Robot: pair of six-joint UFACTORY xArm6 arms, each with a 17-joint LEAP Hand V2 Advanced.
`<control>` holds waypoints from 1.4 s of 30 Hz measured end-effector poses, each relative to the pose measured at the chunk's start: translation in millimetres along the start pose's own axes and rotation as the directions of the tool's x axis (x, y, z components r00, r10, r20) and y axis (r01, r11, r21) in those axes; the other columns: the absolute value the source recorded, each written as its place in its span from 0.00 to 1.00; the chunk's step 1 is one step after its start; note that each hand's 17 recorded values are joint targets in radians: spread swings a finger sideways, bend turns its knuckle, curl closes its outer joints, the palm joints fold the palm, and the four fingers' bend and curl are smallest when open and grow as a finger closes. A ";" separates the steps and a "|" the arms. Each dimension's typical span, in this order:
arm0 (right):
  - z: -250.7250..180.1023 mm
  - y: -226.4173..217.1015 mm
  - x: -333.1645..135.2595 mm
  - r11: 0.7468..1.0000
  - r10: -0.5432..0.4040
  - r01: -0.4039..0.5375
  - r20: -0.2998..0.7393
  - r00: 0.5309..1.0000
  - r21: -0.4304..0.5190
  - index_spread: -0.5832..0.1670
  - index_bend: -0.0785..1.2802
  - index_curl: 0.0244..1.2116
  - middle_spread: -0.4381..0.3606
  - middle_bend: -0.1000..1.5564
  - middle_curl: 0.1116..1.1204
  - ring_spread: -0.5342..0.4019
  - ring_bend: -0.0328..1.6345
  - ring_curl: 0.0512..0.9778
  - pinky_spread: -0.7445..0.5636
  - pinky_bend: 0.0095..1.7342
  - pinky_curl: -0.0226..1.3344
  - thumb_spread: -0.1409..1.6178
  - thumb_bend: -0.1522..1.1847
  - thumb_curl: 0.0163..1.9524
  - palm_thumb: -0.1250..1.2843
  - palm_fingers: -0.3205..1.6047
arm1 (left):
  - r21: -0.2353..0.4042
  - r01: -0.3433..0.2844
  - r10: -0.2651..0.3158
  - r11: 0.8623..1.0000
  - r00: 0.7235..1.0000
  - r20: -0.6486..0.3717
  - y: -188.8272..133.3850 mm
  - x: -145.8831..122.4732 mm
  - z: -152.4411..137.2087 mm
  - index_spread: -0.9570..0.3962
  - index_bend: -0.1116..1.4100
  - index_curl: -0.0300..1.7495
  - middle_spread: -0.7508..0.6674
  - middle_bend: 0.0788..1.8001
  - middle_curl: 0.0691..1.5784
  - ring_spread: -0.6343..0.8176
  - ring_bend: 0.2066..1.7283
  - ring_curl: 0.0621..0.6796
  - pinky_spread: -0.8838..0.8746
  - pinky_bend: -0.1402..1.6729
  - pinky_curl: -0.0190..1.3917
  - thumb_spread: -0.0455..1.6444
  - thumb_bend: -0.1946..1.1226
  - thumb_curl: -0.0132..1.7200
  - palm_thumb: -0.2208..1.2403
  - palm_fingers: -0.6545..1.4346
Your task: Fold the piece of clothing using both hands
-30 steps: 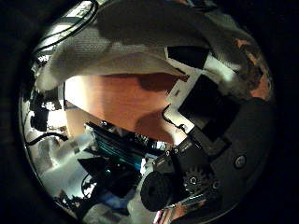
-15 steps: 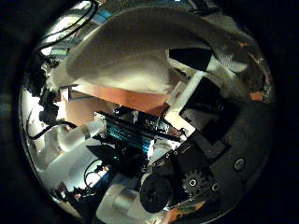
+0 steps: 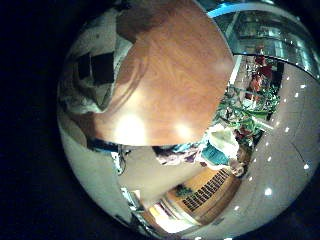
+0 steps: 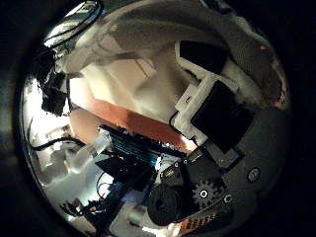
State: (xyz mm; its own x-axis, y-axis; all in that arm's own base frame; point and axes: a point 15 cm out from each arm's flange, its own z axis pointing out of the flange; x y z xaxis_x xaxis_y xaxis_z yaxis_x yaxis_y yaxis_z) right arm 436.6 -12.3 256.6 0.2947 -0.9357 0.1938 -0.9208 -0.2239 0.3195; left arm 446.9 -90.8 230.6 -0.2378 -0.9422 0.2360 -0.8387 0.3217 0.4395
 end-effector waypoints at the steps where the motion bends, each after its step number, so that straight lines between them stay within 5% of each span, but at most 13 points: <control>1: 1.7 -7.0 1.8 1.000 0.002 -0.002 0.000 1.000 -0.012 0.36 0.77 0.76 0.31 0.77 0.80 0.32 0.84 0.73 0.40 0.75 0.60 0.79 0.09 0.27 0.64 0.69 | -0.001 0.006 -0.006 1.000 1.000 -0.006 -4.2 -4.3 3.7 0.12 0.20 0.71 0.12 0.51 0.52 0.10 0.68 0.71 0.16 0.71 0.50 0.70 0.14 0.38 0.66 0.83; 6: 12.9 -39.5 14.6 0.999 0.025 -0.025 0.007 1.000 -0.041 0.33 0.71 0.75 0.29 0.75 0.81 0.32 0.84 0.74 0.38 0.74 0.60 0.83 0.10 0.23 0.59 0.65 | -0.005 0.036 -0.036 0.999 0.999 -0.024 -21.5 -19.3 13.2 0.12 0.20 0.72 0.12 0.51 0.52 0.10 0.68 0.71 0.16 0.71 0.50 0.70 0.14 0.38 0.66 0.83; 9: 17.1 -55.5 27.1 0.998 0.054 -0.053 0.018 0.998 -0.039 0.30 0.54 0.72 0.28 0.73 0.78 0.31 0.85 0.72 0.34 0.73 0.59 0.84 0.10 0.22 0.57 0.56 | -0.010 0.052 -0.053 0.999 0.998 -0.032 -31.0 -27.8 16.0 0.13 0.19 0.72 0.12 0.50 0.52 0.10 0.68 0.71 0.15 0.70 0.51 0.70 0.14 0.38 0.65 0.81; 13: 19.0 -71.2 39.8 0.996 0.080 -0.079 0.032 0.996 -0.029 0.29 0.17 0.57 0.29 0.51 0.65 0.28 0.86 0.70 0.29 0.76 0.58 0.84 0.08 0.19 0.50 0.17 | -0.021 0.070 -0.071 0.997 0.997 -0.037 -41.2 -37.0 20.6 0.14 0.19 0.71 0.13 0.48 0.53 0.10 0.64 0.72 0.15 0.68 0.51 0.70 0.13 0.36 0.62 0.71; 16: 15.8 -73.5 53.6 0.994 0.108 -0.107 0.044 0.993 -0.009 0.27 0.18 0.46 0.37 0.40 0.54 0.33 0.75 0.60 0.41 0.66 0.52 0.82 0.08 0.17 0.44 0.10 | -0.014 0.080 -0.081 0.997 0.996 -0.041 -46.0 -41.1 22.9 0.17 0.19 0.71 0.14 0.47 0.53 0.10 0.62 0.70 0.15 0.65 0.51 0.70 0.13 0.35 0.59 0.62; 19: 10.1 -73.7 54.1 0.993 0.119 -0.120 0.071 0.990 0.012 0.28 0.17 0.41 0.41 0.35 0.47 0.38 0.68 0.53 0.52 0.60 0.48 0.82 0.09 0.16 0.40 0.12 | 0.006 0.092 -0.092 0.996 0.995 -0.048 -50.8 -47.8 22.2 0.21 0.18 0.69 0.18 0.41 0.53 0.14 0.58 0.69 0.17 0.63 0.52 0.70 0.13 0.34 0.57 0.51; 25: -7.1 -69.4 62.7 0.977 0.176 -0.197 0.205 0.963 0.085 0.31 0.19 0.36 0.44 0.35 0.42 0.42 0.64 0.46 0.64 0.51 0.41 0.83 0.10 0.14 0.36 0.21 | 0.026 0.103 -0.101 0.994 0.992 -0.074 -46.2 -64.3 15.6 0.45 0.15 0.58 0.46 0.15 0.40 0.33 0.57 0.63 0.28 0.59 0.52 0.70 0.12 0.30 0.50 0.28; 32: 15.7 -25.3 53.6 0.971 0.228 -0.238 0.289 0.930 -0.002 0.40 0.19 0.34 0.43 0.42 0.45 0.36 0.68 0.47 0.57 0.52 0.39 0.83 0.10 0.12 0.31 0.33 | 0.087 0.097 -0.087 0.992 0.990 -0.111 -34.6 -69.8 -9.0 0.65 0.16 0.44 0.67 0.08 0.31 0.51 0.47 0.51 0.50 0.46 0.45 0.71 0.13 0.27 0.46 0.27; 42: 52.6 -4.7 37.2 0.955 0.298 -0.278 0.298 0.907 -0.107 0.50 0.22 0.36 0.51 0.39 0.42 0.43 0.62 0.44 0.65 0.47 0.36 0.76 0.10 0.12 0.26 0.28 | 0.066 0.031 -0.026 0.997 0.996 -0.083 -16.6 -37.6 -15.4 0.72 0.17 0.32 0.75 0.06 0.24 0.63 0.39 0.40 0.69 0.38 0.37 0.72 0.13 0.25 0.45 0.29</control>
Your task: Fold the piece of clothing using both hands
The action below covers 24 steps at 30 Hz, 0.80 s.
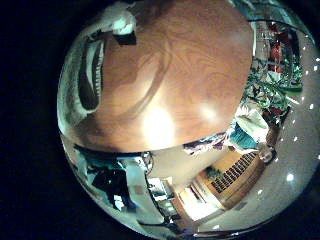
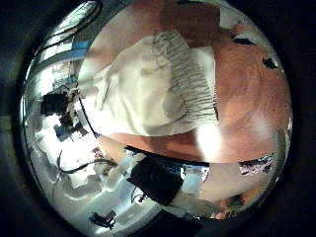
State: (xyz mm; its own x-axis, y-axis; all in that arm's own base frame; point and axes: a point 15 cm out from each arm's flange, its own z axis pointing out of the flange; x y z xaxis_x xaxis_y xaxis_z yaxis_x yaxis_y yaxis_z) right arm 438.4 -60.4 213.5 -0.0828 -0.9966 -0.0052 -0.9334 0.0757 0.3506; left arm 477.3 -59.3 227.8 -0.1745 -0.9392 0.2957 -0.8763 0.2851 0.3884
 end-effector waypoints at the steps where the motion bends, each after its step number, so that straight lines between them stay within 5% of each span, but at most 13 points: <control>1: 2.4 -0.5 0.2 1.000 0.012 -0.012 -0.001 1.000 -0.005 0.51 0.21 0.36 0.51 0.39 0.42 0.45 0.61 0.43 0.66 0.46 0.35 0.76 0.10 0.12 0.25 0.27 | -0.004 -0.008 0.008 1.000 1.000 0.004 3.3 4.2 0.6 0.72 0.17 0.31 0.75 0.06 0.23 0.63 0.38 0.40 0.70 0.37 0.37 0.72 0.13 0.25 0.45 0.29; 9: 27.7 -4.6 -7.8 0.996 0.056 -0.057 -0.018 0.998 -0.070 0.56 0.19 0.34 0.57 0.38 0.39 0.49 0.60 0.41 0.71 0.44 0.32 0.73 0.10 0.12 0.22 0.29 | -0.042 -0.060 0.060 0.997 0.998 0.017 29.9 32.2 1.1 0.72 0.18 0.26 0.76 0.06 0.20 0.67 0.36 0.35 0.74 0.35 0.33 0.72 0.13 0.24 0.45 0.31; 17: 50.9 -5.6 -17.6 0.987 0.070 -0.072 -0.020 0.997 -0.146 0.58 0.19 0.33 0.55 0.42 0.41 0.48 0.60 0.40 0.71 0.44 0.29 0.72 0.10 0.13 0.22 0.32 | -0.058 -0.058 0.059 0.997 0.998 0.013 37.5 29.3 12.1 0.72 0.18 0.24 0.76 0.06 0.18 0.68 0.35 0.33 0.74 0.34 0.31 0.72 0.13 0.23 0.45 0.31; 24: 58.9 7.6 -20.5 0.974 0.070 -0.073 -0.021 0.997 -0.216 0.54 0.20 0.32 0.46 0.51 0.46 0.41 0.66 0.41 0.60 0.47 0.28 0.74 0.11 0.13 0.28 0.46 | -0.062 -0.062 0.062 0.996 0.998 0.012 41.6 29.9 20.3 0.72 0.18 0.22 0.76 0.06 0.17 0.68 0.35 0.32 0.75 0.35 0.30 0.72 0.13 0.23 0.45 0.31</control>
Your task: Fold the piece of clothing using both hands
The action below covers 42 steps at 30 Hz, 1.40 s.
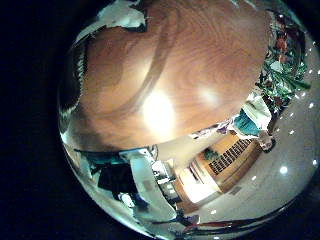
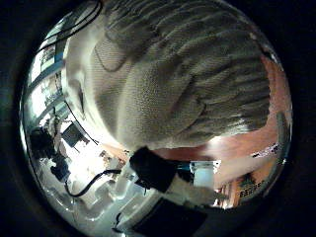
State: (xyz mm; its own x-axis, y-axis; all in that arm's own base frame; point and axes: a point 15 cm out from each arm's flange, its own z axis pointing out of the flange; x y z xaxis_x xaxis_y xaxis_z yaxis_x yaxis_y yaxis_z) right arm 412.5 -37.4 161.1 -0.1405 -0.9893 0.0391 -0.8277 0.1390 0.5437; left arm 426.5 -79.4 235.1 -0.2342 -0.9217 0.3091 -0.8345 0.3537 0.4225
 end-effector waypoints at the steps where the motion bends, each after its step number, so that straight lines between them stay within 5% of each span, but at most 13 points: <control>1: 0.2 0.8 -3.2 1.000 -0.002 0.002 0.003 1.000 -0.003 0.51 0.21 0.32 0.43 0.52 0.46 0.39 0.66 0.40 0.56 0.49 0.28 0.74 0.11 0.13 0.29 0.52 | 0.001 -0.001 0.001 1.000 1.000 -0.001 0.4 0.1 -0.1 0.72 0.18 0.22 0.76 0.06 0.17 0.68 0.35 0.32 0.75 0.35 0.30 0.72 0.13 0.23 0.45 0.31; 5: 3.6 0.7 -8.4 1.000 0.003 -0.003 0.008 1.000 -0.014 0.41 0.24 0.35 0.34 0.56 0.50 0.33 0.69 0.42 0.38 0.56 0.29 0.75 0.11 0.14 0.34 0.71 | 0.010 -0.001 0.001 1.000 1.000 0.005 1.8 3.1 -3.0 0.72 0.18 0.22 0.76 0.06 0.16 0.68 0.35 0.31 0.75 0.34 0.29 0.72 0.13 0.23 0.45 0.32; 9: 6.6 -0.2 -3.8 1.000 0.006 -0.006 0.015 1.000 -0.026 0.32 0.47 0.47 0.31 0.62 0.54 0.32 0.70 0.46 0.30 0.59 0.33 0.75 0.14 0.16 0.45 0.86 | 0.021 -0.001 0.001 1.000 1.000 0.008 4.2 4.8 -7.8 0.72 0.18 0.22 0.76 0.06 0.16 0.68 0.34 0.30 0.75 0.34 0.28 0.72 0.14 0.23 0.47 0.32; 19: -3.8 2.3 20.3 0.999 -0.032 0.033 0.043 0.999 -0.014 0.33 0.74 0.66 0.32 0.76 0.66 0.35 0.82 0.56 0.36 0.74 0.43 0.74 0.23 0.23 0.74 0.79 | -0.028 0.010 -0.010 1.000 1.000 0.006 13.5 18.4 18.9 0.72 0.18 0.21 0.76 0.06 0.15 0.68 0.35 0.29 0.76 0.34 0.27 0.75 0.14 0.24 0.52 0.32; 32: -20.5 23.7 89.5 0.999 -0.026 0.023 0.127 0.992 0.024 0.38 0.81 0.72 0.34 0.81 0.70 0.36 0.86 0.62 0.40 0.77 0.50 0.73 0.19 0.29 0.80 0.74 | -0.007 -0.011 0.012 1.000 0.998 0.062 -7.1 41.3 83.4 0.72 0.19 0.21 0.75 0.06 0.15 0.68 0.33 0.28 0.76 0.33 0.26 0.76 0.14 0.25 0.53 0.33; 42: -59.0 53.0 72.5 0.996 -0.050 0.043 0.098 0.994 0.081 0.40 0.83 0.73 0.35 0.82 0.71 0.37 0.86 0.63 0.41 0.77 0.53 0.73 0.16 0.32 0.82 0.75 | 0.008 -0.020 0.020 1.000 0.998 0.063 -6.0 46.4 80.4 0.72 0.19 0.21 0.74 0.06 0.15 0.67 0.34 0.28 0.76 0.32 0.26 0.76 0.14 0.25 0.53 0.34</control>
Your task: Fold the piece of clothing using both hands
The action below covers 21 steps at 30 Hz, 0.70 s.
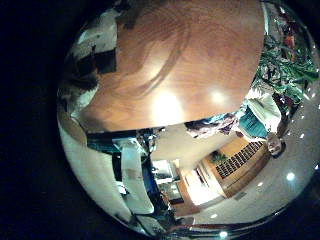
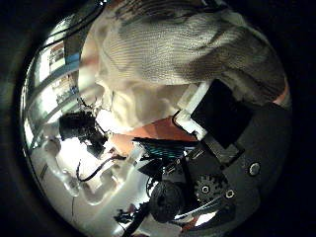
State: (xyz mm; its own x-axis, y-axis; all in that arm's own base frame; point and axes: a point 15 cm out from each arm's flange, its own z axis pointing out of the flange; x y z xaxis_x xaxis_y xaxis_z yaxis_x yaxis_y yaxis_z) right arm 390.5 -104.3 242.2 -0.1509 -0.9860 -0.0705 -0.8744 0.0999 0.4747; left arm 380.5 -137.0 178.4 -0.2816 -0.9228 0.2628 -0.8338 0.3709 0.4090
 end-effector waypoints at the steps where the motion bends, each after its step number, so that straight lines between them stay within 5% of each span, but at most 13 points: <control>1: -5.6 4.4 -8.6 1.000 -0.012 0.013 -0.010 1.000 0.006 0.40 0.83 0.73 0.35 0.82 0.71 0.37 0.86 0.63 0.41 0.76 0.53 0.72 0.16 0.32 0.83 0.75 | 0.003 0.001 -0.001 1.000 1.000 0.000 1.1 -0.9 -1.4 0.72 0.19 0.21 0.74 0.06 0.15 0.67 0.34 0.28 0.76 0.32 0.26 0.76 0.14 0.25 0.53 0.34; 13: -58.4 48.1 -154.7 0.995 -0.067 0.081 -0.195 0.978 0.066 0.42 0.84 0.72 0.36 0.83 0.70 0.37 0.87 0.64 0.40 0.75 0.55 0.71 0.12 0.35 0.83 0.76 | 0.021 0.004 -0.004 1.000 1.000 -0.030 15.5 -9.5 -6.9 0.72 0.19 0.21 0.73 0.06 0.15 0.66 0.34 0.28 0.76 0.33 0.26 0.76 0.14 0.26 0.53 0.34; 21: -34.0 31.6 -231.7 0.989 -0.118 0.140 -0.341 0.933 0.040 0.42 0.84 0.72 0.36 0.83 0.70 0.36 0.87 0.63 0.39 0.74 0.57 0.71 0.11 0.37 0.83 0.76 | 0.055 0.021 -0.018 0.998 0.998 -0.066 36.4 -17.4 -12.7 0.72 0.19 0.21 0.72 0.06 0.15 0.66 0.34 0.27 0.76 0.33 0.25 0.76 0.14 0.26 0.53 0.35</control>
State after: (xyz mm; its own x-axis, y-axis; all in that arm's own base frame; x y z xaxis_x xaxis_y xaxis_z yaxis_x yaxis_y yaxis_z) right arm 413.5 122.7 303.3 0.1195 -0.9768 0.1776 -0.9047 -0.0334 0.4247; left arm 361.1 -106.1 199.8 -0.2349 -0.9204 0.3127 -0.8646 0.3448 0.3655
